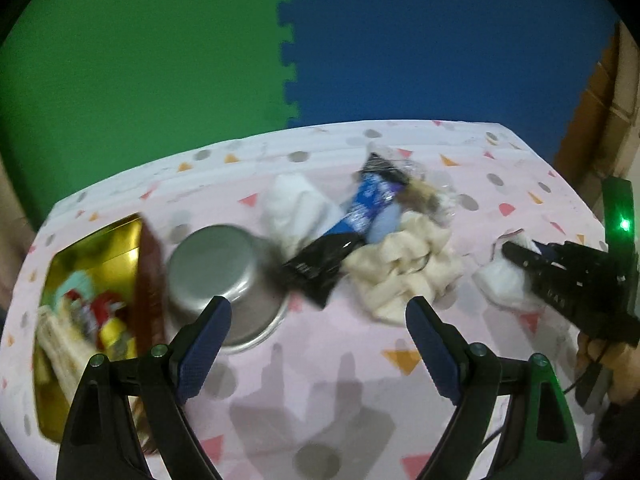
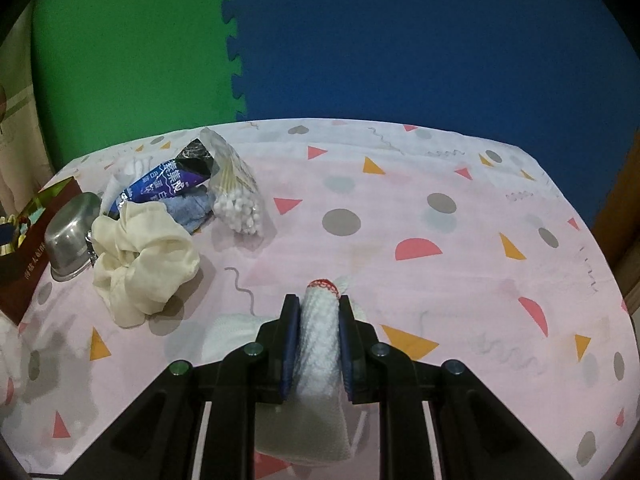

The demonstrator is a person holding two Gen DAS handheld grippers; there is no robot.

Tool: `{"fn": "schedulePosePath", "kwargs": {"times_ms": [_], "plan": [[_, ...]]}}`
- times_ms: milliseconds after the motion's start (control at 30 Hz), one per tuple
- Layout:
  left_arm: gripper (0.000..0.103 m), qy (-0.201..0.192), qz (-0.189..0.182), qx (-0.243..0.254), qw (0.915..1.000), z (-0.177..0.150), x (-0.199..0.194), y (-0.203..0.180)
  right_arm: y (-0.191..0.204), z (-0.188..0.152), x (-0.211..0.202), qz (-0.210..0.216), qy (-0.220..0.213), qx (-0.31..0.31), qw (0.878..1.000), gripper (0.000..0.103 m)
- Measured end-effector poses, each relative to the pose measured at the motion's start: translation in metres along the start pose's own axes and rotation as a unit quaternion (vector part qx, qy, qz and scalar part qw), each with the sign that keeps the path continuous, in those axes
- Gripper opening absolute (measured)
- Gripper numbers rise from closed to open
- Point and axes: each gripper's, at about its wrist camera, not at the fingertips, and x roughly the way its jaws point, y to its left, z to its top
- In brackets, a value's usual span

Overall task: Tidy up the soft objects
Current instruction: 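Grasp the cream scrunchie with the left tool and lift it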

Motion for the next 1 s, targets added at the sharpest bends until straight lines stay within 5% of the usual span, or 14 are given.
{"fn": "schedulePosePath", "kwargs": {"times_ms": [467, 667, 767, 1000], "plan": [[0.067, 0.029, -0.02, 0.084, 0.9959, 0.029, 0.061, -0.05, -0.009, 0.0, 0.003, 0.029, 0.003, 0.023, 0.999, 0.018], [0.018, 0.055, -0.058, 0.074, 0.9941, 0.026, 0.069, -0.053, -0.011, 0.0, 0.003, 0.034, 0.003, 0.026, 0.999, 0.019], [0.01, 0.053, -0.062, 0.083, 0.9932, 0.02, 0.062, -0.056, -0.011, -0.001, 0.003, 0.035, 0.003, 0.027, 0.999, 0.019], [0.008, 0.046, -0.077, 0.065, 0.9939, 0.011, 0.036, -0.047, -0.01, 0.0, 0.003, 0.033, 0.003, 0.027, 0.999, 0.019]]}}
